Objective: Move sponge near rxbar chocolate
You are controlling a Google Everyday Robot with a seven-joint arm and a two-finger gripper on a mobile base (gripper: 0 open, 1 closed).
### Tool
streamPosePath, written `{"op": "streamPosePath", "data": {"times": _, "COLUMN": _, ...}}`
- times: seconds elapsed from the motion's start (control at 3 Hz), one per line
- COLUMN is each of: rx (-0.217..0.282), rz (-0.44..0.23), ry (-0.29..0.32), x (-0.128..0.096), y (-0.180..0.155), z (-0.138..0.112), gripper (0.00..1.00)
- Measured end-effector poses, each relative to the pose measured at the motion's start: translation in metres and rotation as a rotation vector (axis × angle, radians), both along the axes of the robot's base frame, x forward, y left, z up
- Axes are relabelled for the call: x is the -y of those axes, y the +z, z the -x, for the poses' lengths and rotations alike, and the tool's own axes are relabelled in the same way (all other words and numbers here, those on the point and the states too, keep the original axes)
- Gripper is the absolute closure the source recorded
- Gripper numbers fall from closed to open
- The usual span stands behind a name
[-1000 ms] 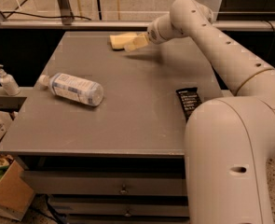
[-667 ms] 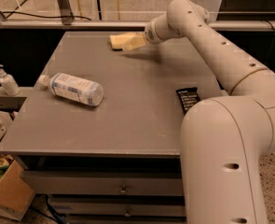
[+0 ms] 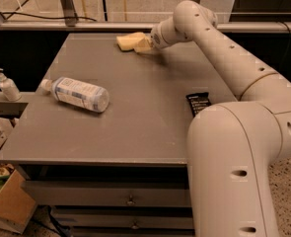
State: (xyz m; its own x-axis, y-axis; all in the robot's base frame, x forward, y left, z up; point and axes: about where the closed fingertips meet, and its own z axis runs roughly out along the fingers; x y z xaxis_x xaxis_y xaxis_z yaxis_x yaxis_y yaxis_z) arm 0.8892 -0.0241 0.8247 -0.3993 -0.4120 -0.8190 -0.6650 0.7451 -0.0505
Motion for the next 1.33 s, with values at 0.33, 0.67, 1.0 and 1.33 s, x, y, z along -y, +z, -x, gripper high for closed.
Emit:
{"op": "streamPosePath", "data": {"times": 0.33, "rx": 0.000, "rz": -0.005, "ry": 0.008, "x": 0.001, "y": 0.005, "z": 0.003, "gripper": 0.65}}
{"op": "streamPosePath", "data": {"times": 0.67, "rx": 0.021, "rz": -0.012, "ry": 0.023, "x": 0.008, "y": 0.019, "z": 0.012, "gripper": 0.89}}
{"op": "streamPosePath", "data": {"times": 1.0, "rx": 0.039, "rz": -0.014, "ry": 0.035, "x": 0.022, "y": 0.034, "z": 0.025, "gripper": 1.00}}
{"op": "streamPosePath", "data": {"times": 1.33, "rx": 0.047, "rz": 0.002, "ry": 0.065, "x": 0.041, "y": 0.045, "z": 0.047, "gripper": 1.00}}
